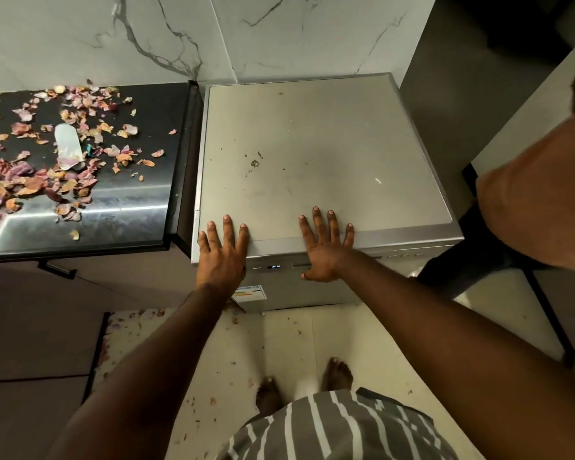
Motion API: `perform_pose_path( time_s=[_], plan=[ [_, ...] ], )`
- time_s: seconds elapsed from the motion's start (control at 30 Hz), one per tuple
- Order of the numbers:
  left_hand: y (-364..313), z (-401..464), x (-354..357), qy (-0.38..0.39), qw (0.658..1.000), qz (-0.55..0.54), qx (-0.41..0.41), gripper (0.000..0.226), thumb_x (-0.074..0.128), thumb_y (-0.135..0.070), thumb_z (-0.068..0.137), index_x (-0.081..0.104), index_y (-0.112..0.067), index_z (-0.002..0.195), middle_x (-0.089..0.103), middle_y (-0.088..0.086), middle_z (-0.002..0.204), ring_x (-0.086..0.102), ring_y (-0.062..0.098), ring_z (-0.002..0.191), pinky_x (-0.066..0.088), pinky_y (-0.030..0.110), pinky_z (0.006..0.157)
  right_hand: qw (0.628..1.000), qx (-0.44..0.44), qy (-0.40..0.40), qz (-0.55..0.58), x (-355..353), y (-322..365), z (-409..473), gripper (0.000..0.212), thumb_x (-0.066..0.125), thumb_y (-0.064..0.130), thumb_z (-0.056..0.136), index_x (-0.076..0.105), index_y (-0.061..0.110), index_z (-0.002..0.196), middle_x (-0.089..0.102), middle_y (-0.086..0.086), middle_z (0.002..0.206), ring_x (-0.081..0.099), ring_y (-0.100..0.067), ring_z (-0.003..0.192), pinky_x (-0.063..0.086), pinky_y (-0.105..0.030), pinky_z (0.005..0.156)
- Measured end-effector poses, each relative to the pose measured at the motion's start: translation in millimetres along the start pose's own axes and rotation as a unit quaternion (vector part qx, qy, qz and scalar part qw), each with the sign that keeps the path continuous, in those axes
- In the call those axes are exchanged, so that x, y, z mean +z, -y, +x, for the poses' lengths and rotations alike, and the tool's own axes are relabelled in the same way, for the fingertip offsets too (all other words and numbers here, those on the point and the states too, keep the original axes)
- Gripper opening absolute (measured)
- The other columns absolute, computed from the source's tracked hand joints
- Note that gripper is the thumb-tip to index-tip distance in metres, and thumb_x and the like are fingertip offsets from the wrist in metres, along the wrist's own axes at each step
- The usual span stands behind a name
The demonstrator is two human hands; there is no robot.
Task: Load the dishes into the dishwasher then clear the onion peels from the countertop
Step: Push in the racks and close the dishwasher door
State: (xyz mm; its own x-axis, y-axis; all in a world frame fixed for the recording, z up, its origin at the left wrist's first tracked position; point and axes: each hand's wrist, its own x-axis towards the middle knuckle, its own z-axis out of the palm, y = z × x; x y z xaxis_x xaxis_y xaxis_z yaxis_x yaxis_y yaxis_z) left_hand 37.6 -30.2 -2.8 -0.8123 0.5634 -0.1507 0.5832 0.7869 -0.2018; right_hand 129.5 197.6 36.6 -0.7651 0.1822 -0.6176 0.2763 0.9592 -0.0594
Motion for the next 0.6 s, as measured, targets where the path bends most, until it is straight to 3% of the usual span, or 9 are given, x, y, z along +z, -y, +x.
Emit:
perform_pose_path(
  time_s=[0.4,0.5,0.6],
  plan=[
    [-0.2,-1.4,-5.3,0.033,0.999,0.013,0.007,0.094,0.058,-0.047,0.099,-0.003,-0.012,0.163,-0.007,0.030,0.168,0.005,0.060,0.151,0.020,0.067,0.122,1.000,-0.001,-0.003,0.018,1.8,-0.4,-0.1,0.133,0.072,0.054,0.090,-0.045,0.027,0.149,-0.061,-0.006,0.146,-0.050,-0.037,0.139,-0.021,-0.070,0.115],
    [-2.4,-2.9,-10.9,0.052,0.999,-0.003,0.003,0.102,0.058,-0.059,0.096,-0.004,-0.012,0.162,-0.010,0.032,0.167,0.003,0.060,0.151,0.020,0.067,0.122,1.000,-0.002,-0.004,0.022,2.2,-0.6,-0.4,0.133,0.073,0.052,0.090,-0.044,0.027,0.149,-0.060,-0.006,0.148,-0.050,-0.037,0.140,-0.020,-0.070,0.116],
    [-10.4,5.9,-29.3,0.077,0.996,-0.032,-0.010,0.120,0.056,-0.083,0.081,-0.001,-0.013,0.161,0.000,0.038,0.165,0.012,0.062,0.149,0.024,0.065,0.122,1.000,-0.003,-0.003,0.025,3.9,0.2,-0.4,0.133,0.073,0.049,0.091,-0.043,0.026,0.150,-0.059,-0.006,0.149,-0.050,-0.038,0.139,-0.019,-0.071,0.116]
  ],
)
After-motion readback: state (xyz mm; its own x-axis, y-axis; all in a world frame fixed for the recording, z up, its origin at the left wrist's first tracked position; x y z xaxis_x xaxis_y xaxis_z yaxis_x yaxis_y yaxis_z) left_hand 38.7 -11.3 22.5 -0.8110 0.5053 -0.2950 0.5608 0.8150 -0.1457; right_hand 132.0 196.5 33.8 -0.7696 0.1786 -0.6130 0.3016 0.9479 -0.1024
